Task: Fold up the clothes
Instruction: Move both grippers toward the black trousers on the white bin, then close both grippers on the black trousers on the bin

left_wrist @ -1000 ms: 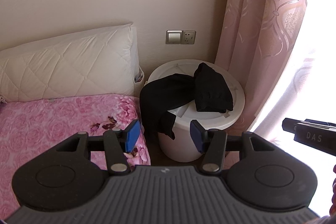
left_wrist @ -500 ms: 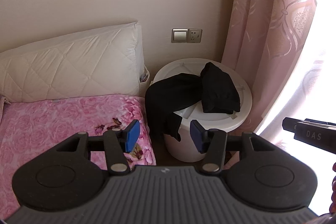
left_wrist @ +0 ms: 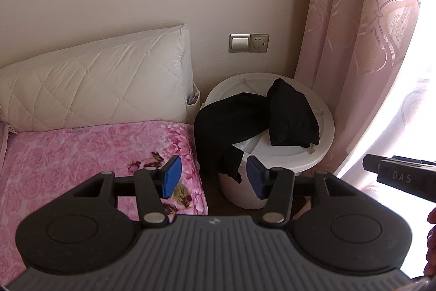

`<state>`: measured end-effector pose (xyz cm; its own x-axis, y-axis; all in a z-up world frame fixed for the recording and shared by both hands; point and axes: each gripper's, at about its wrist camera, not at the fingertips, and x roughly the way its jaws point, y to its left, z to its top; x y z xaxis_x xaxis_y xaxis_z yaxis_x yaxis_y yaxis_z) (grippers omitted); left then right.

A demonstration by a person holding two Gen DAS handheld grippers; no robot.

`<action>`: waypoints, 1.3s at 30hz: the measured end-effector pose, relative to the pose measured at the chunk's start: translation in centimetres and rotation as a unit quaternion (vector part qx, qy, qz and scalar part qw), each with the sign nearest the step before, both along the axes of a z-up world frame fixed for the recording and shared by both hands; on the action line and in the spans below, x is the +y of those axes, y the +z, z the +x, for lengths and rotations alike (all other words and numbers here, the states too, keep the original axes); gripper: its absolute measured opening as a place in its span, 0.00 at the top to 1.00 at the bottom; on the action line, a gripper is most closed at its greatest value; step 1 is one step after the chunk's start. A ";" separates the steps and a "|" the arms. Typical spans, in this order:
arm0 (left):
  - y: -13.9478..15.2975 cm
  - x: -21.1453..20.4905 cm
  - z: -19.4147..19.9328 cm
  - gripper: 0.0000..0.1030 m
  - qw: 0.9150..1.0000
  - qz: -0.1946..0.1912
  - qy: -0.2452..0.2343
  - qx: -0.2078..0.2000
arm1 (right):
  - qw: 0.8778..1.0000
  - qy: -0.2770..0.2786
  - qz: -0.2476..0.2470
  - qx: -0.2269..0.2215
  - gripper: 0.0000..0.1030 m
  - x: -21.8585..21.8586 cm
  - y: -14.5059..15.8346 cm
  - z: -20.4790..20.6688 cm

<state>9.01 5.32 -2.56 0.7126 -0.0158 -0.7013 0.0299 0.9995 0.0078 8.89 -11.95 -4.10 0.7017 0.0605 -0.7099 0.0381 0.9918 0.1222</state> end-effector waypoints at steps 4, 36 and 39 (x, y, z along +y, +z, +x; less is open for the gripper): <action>-0.3 0.0 0.4 0.53 1.000 -0.002 -0.001 0.001 | 1.000 0.000 -0.002 0.003 0.52 0.2 -0.2 0.6; -16.7 -5.4 21.7 0.58 0.992 -0.009 -0.004 0.122 | 0.995 0.049 -0.006 0.083 0.52 -7.5 -13.8 21.0; -19.2 -5.6 24.8 0.58 0.991 -0.006 -0.004 0.136 | 0.992 0.069 -0.007 0.108 0.52 -7.2 -16.4 24.2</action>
